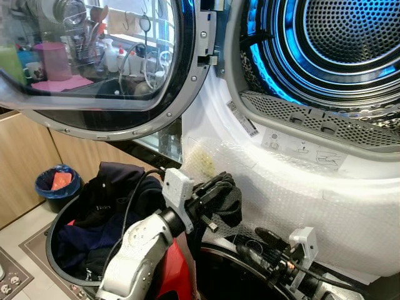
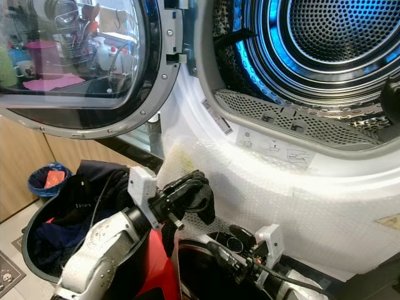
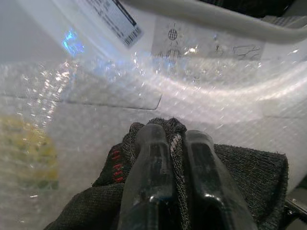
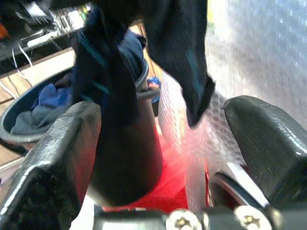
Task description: Clothes washing
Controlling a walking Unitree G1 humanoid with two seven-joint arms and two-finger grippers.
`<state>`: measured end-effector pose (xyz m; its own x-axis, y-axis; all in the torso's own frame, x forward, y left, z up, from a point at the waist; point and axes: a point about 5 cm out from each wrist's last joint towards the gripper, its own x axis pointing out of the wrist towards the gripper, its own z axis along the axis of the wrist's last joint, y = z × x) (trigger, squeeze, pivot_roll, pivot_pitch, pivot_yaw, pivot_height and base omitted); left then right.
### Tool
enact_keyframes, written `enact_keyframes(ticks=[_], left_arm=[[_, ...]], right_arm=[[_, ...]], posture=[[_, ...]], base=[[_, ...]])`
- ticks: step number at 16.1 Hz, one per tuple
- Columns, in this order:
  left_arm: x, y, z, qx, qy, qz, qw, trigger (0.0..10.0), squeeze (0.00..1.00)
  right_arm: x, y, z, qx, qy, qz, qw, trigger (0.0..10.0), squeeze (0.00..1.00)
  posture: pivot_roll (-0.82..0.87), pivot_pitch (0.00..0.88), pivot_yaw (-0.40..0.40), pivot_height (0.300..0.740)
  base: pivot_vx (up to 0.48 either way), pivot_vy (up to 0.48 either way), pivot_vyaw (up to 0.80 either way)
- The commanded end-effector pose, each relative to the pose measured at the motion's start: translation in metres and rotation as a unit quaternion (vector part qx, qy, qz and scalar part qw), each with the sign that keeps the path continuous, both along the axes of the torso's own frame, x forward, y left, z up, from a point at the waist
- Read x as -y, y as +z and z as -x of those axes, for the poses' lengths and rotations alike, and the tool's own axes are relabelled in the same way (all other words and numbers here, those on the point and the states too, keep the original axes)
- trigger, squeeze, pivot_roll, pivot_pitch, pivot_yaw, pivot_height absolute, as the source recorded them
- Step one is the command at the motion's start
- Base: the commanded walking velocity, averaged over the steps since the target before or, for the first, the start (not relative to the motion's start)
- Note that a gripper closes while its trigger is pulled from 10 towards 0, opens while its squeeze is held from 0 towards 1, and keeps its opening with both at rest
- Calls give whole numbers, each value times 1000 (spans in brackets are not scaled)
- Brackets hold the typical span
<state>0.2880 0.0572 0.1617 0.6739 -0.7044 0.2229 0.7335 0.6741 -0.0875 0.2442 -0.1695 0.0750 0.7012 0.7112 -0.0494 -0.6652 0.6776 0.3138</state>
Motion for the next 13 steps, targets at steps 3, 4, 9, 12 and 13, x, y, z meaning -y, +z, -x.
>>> enact_keyframes(ticks=[3,4,9,12,13], left_arm=[[16,8,-6,22,20,-15,999,10000,0],[22,9,-7,23,20,-13,999,10000,0],[39,13,-10,28,30,-7,999,10000,0],[45,15,-11,31,33,-3,999,10000,0],[50,17,-11,34,35,0,999,10000,0]], right_arm=[[-3,8,-2,16,-20,3,1000,10000,0],[-6,9,-2,17,-24,2,1000,10000,0],[-10,12,-5,24,-59,11,998,10000,0],[-11,12,-7,25,-77,17,997,10000,0],[-12,13,-8,26,-91,18,995,10000,0]], posture=[[48,0,-65,740],[47,0,-64,740],[43,0,-63,740],[42,0,-63,740],[41,0,-61,740]], base=[[0,0,0],[0,0,0],[0,0,0],[0,0,0],[0,0,0]])
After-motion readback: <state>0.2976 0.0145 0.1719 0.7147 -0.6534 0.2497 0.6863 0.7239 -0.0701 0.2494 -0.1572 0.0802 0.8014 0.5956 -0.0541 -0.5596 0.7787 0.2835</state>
